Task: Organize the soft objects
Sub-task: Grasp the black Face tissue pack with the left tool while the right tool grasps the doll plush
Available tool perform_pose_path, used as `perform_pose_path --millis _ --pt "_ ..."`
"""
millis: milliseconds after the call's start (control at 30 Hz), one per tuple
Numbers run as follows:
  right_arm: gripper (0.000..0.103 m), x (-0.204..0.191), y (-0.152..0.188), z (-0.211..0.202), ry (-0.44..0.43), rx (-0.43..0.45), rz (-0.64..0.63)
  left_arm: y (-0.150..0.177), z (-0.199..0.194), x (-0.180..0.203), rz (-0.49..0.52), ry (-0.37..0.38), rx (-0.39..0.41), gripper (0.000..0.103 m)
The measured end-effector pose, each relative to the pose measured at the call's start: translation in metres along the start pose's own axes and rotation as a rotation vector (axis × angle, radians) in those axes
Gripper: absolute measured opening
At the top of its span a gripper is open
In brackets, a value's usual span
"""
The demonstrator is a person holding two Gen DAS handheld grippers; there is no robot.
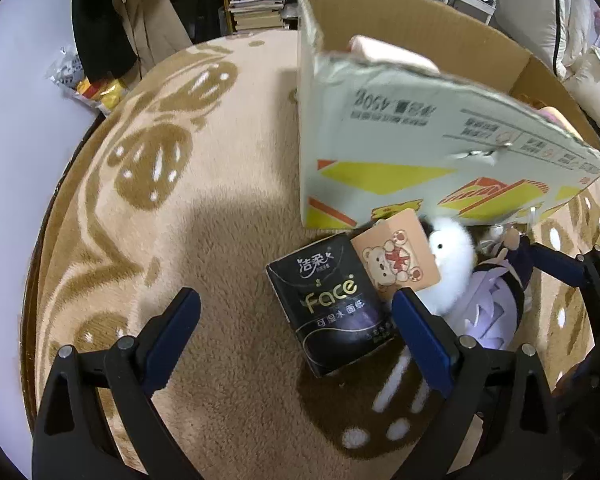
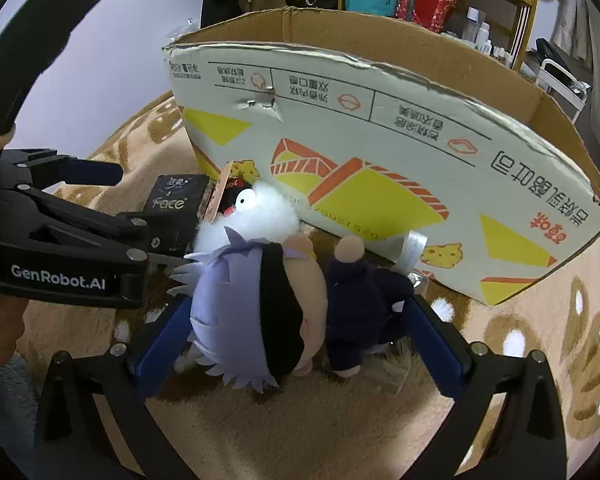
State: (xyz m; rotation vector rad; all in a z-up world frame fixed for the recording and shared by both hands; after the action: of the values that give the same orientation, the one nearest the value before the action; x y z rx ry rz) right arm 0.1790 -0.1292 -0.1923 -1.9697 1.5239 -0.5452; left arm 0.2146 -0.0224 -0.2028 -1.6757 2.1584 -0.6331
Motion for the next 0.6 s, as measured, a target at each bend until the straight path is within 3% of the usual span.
perform_pose_path --millis 333,600 --pt "0.103 0.003 0.003 -0.003 -0.001 0.009 0.010 0.000 0.016 -0.006 -0.057 0.017 -0.027 0.095" --pt "0.103 0.003 -0.002 -0.006 0.006 0.010 -0.004 0.002 0.022 -0.011 -0.069 0.002 -0.044 0.067"
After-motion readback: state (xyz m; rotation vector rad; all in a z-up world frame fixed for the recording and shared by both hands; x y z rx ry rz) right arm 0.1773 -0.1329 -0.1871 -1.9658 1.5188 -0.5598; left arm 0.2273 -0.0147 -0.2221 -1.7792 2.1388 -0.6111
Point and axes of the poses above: each gripper's, at about its wrist camera, not at the fingertips, and z roughly the way its jaws point, x to its right, y to its underside, the point moved 6 cm from there along z, roughly the way its jaws point, and after that the axes turned 9 degrees about x, right-handed, at the moved point
